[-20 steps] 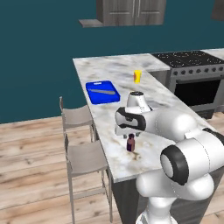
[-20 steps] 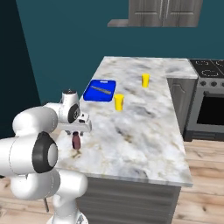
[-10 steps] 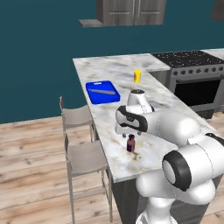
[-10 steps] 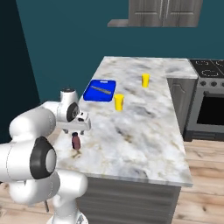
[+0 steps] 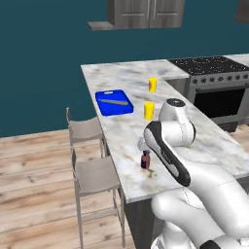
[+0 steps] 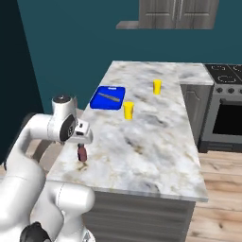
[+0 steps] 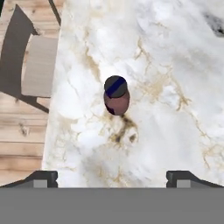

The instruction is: Place the drinks on the dining counter in a tight cluster.

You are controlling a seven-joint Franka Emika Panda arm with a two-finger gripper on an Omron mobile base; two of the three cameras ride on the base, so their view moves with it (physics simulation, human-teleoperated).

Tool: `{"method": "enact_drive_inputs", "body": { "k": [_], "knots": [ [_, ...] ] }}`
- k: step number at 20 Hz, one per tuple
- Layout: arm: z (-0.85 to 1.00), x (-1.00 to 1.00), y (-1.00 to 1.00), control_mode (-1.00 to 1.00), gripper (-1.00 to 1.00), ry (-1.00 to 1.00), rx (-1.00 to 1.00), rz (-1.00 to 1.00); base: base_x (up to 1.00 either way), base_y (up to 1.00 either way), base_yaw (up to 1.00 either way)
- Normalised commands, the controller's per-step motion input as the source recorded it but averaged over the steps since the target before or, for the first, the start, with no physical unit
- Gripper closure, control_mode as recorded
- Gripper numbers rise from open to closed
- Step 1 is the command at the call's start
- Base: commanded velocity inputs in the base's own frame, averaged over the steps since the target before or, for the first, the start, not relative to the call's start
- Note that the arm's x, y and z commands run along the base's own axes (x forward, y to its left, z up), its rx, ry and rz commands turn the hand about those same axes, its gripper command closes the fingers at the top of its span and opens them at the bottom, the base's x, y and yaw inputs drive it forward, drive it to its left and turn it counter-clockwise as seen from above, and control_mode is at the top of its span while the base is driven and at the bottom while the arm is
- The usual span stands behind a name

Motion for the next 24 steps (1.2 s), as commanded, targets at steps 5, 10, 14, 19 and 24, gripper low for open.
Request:
{"method": "enact_drive_inputs", "body": {
  "k": [5,10,14,19,24],
  "knots": [
    [0.93,-0.51,-0.12,-1.0,-1.0,0.0,0.0,0.0,0.0,0.0,0.0],
    [1.0,-0.46,-0.14,-1.0,-1.0,0.07,0.0,0.0,0.0,0.0,0.0],
    [0.87,-0.45,-0.04,-1.0,-1.0,0.02,0.0,0.0,0.0,0.0,0.0],
    [0.46,-0.3,0.0,-1.0,-1.0,-0.01,0.0,0.0,0.0,0.0,0.0],
    [0.02,0.0,0.0,-1.0,-1.0,0.0,-0.01,0.0,0.0,0.0,0.0]
  ]
}}
